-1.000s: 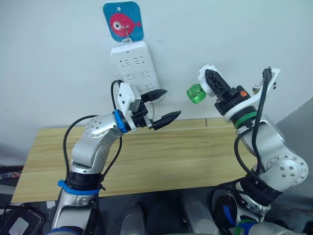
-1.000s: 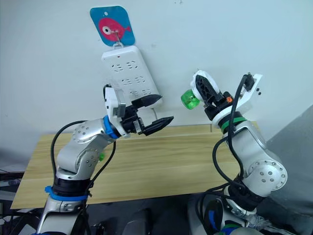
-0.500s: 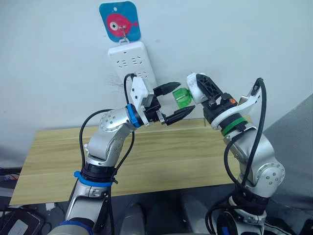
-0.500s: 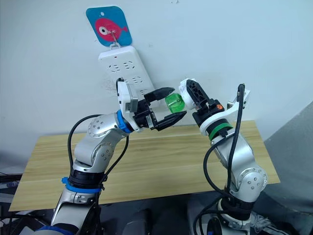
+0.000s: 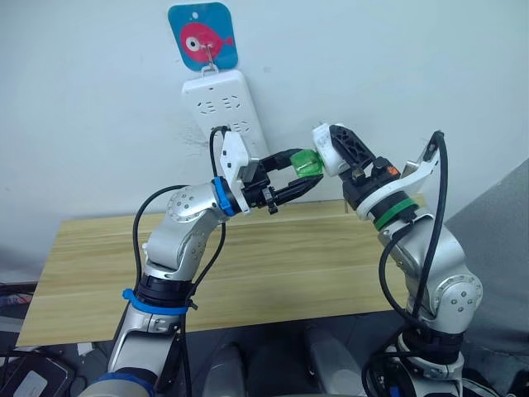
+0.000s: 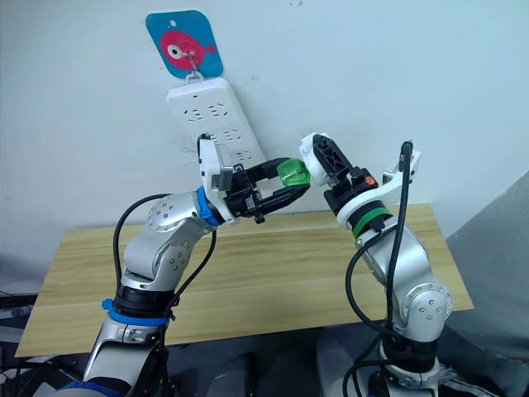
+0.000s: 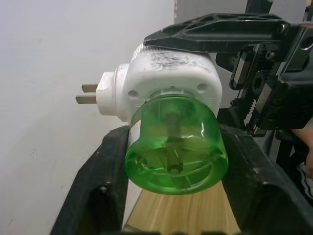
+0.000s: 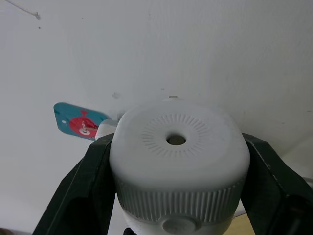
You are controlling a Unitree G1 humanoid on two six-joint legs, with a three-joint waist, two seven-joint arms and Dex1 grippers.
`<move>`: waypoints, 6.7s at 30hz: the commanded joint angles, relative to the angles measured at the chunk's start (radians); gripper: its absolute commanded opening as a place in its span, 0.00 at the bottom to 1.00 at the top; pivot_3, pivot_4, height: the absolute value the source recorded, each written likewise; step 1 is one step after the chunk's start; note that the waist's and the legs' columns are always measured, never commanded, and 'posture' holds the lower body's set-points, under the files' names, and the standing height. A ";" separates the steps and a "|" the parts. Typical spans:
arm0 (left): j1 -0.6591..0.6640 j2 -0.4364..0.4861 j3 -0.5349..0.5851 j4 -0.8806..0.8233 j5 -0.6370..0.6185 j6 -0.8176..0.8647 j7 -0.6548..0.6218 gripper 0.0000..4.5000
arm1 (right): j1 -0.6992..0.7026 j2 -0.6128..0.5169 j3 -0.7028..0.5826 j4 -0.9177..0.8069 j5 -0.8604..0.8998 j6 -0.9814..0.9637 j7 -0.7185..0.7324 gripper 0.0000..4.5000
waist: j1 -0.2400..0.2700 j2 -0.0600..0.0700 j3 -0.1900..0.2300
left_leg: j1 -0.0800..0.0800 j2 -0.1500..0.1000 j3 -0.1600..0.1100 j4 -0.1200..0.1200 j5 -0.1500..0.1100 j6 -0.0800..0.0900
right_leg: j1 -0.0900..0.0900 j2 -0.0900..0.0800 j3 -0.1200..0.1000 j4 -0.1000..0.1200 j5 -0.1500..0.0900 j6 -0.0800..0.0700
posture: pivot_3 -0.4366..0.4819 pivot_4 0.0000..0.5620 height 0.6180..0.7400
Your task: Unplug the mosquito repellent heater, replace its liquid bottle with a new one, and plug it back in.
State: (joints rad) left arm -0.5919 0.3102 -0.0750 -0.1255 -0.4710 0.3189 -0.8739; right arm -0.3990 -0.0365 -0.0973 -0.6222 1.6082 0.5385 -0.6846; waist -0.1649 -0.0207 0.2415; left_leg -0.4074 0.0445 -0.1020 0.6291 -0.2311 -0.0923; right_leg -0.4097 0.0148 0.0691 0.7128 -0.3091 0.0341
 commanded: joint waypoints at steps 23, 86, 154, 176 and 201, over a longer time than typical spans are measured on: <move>0.147 0.169 0.010 -0.089 0.051 -0.100 -0.103 0.50 | -0.061 -0.735 -0.126 0.460 -0.011 0.305 0.725 1.00 | 0.026 0.001 0.003 | 0.002 0.000 0.004 0.000 0.000 0.000 | 0.000 0.001 0.004 -0.001 0.000 0.000 | 0.31 0.41 1.00; 0.224 0.224 -0.069 -0.225 0.056 -0.294 -0.250 0.50 | -0.262 -0.732 0.167 0.657 0.364 0.878 0.993 0.67 | 0.077 0.002 0.024 | -0.007 0.001 0.006 0.002 -0.001 0.002 | 0.000 -0.001 -0.001 -0.011 0.001 0.001 | 0.34 0.46 1.00; 0.158 0.254 -0.050 -0.055 0.124 -0.469 -0.327 0.88 | -0.222 -0.771 0.192 0.611 0.364 0.768 1.007 0.67 | 0.090 0.002 0.031 | -0.010 0.000 0.005 0.002 -0.001 0.002 | 0.000 -0.003 -0.003 -0.016 0.002 0.003 | 0.34 0.47 1.00; 0.097 0.467 -0.051 -0.135 -0.287 0.324 -0.353 0.50 | -0.218 -0.774 0.192 0.596 0.341 0.771 0.998 0.67 | 0.077 0.002 0.031 | -0.010 0.001 0.003 0.002 -0.001 0.003 | 0.000 -0.001 -0.004 -0.014 0.003 0.004 | 0.36 0.46 1.00; 0.174 0.292 -0.021 -0.097 0.066 -0.412 -0.332 0.84 | -0.218 -0.778 0.195 0.591 0.332 0.768 1.006 0.67 | 0.095 0.002 0.032 | -0.010 0.001 0.006 0.003 -0.001 0.002 | 0.000 -0.002 -0.001 -0.016 0.003 0.004 | 0.35 0.46 1.00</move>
State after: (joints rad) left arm -0.3955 0.6170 -0.1192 -0.2160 -0.4202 -0.0248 -1.2256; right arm -0.6067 -0.8084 0.1290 -0.0152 1.9242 1.3015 0.3021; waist -0.0695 -0.0188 0.2733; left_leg -0.4177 0.0451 -0.0954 0.6326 -0.2324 -0.0899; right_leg -0.4100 0.0125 0.0680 0.6972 -0.3056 0.0392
